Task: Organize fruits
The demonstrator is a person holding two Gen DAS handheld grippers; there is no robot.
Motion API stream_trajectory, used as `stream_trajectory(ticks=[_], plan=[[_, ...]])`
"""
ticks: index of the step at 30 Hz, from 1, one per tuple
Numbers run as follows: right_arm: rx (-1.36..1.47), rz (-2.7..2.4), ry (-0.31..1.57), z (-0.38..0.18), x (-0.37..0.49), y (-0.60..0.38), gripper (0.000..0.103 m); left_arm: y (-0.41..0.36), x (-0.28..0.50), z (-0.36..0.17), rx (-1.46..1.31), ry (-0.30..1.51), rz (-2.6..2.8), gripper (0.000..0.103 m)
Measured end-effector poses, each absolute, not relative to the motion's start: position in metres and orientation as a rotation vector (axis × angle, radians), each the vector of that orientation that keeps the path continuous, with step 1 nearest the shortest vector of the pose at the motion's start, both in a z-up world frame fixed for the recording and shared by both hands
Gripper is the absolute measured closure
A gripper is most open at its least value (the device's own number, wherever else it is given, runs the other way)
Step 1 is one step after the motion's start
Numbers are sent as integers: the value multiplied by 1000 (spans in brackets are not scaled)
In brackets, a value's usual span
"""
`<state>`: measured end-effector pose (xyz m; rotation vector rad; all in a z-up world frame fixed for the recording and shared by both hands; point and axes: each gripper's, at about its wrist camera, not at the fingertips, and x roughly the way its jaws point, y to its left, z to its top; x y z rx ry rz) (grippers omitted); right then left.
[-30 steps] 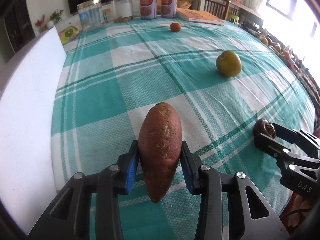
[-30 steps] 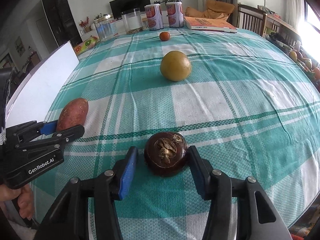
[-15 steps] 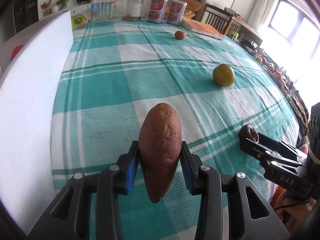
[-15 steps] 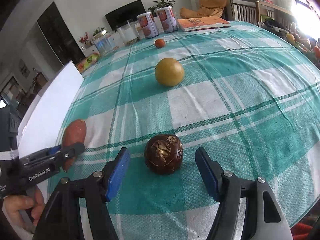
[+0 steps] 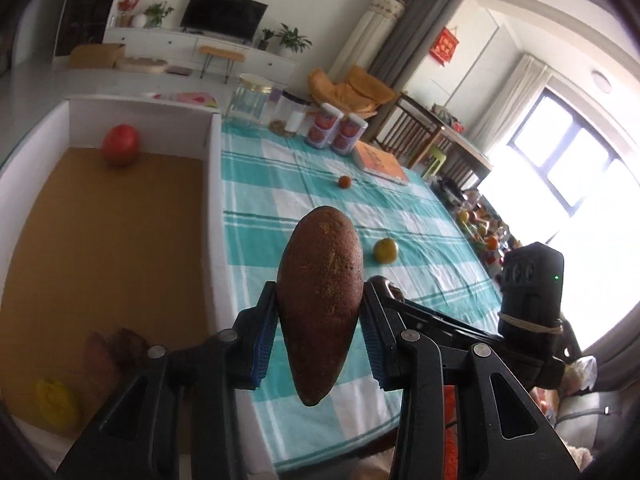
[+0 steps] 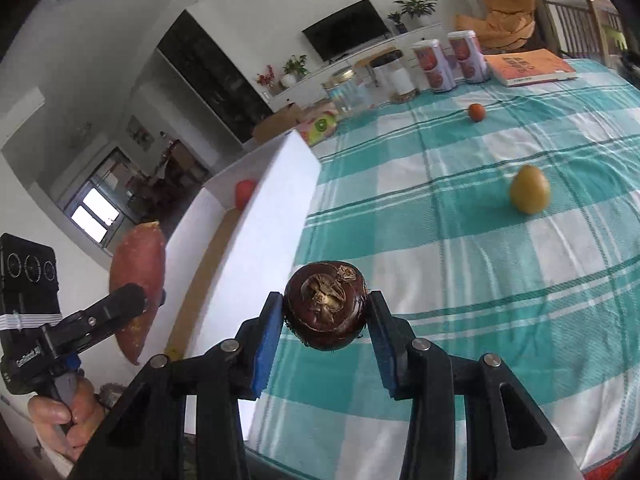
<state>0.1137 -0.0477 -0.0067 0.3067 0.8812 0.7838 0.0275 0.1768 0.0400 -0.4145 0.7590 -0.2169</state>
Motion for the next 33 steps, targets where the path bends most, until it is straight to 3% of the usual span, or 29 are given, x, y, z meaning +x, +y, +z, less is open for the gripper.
stream_trajectory(ticks=[4, 10, 12, 13, 15, 17, 19, 22, 29, 31, 33], plan=[[159, 1019, 930, 4, 83, 47, 60, 247, 25, 16, -437, 804, 15, 63], [-79, 1081, 1010, -26, 54, 125, 59, 300, 22, -38, -469, 932, 284, 61], [-52, 1067, 1001, -26, 59, 121, 52, 302, 19, -39, -461, 921, 333, 43], [-12, 1063, 982, -21, 62, 112, 47, 301, 17, -35, -462, 899, 331, 37], [59, 1028, 918, -4, 73, 87, 41, 292, 18, -23, -443, 845, 326, 14], [102, 962, 826, 16, 84, 53, 34, 277, 23, -9, -414, 801, 298, 13], [149, 860, 733, 30, 92, 11, 20, 260, 26, 5, -389, 768, 242, 13], [204, 604, 631, 18, 102, -64, 6, 217, 33, 21, -342, 734, 128, 12], [461, 69, 780, -98, 124, -223, 9, 79, 59, 5, -203, 823, -230, 9], [642, 97, 790, -104, 125, -251, 10, 47, 70, -10, -175, 841, -256, 9], [610, 76, 762, -99, 130, -258, 10, 23, 85, -27, -112, 834, -216, 9]])
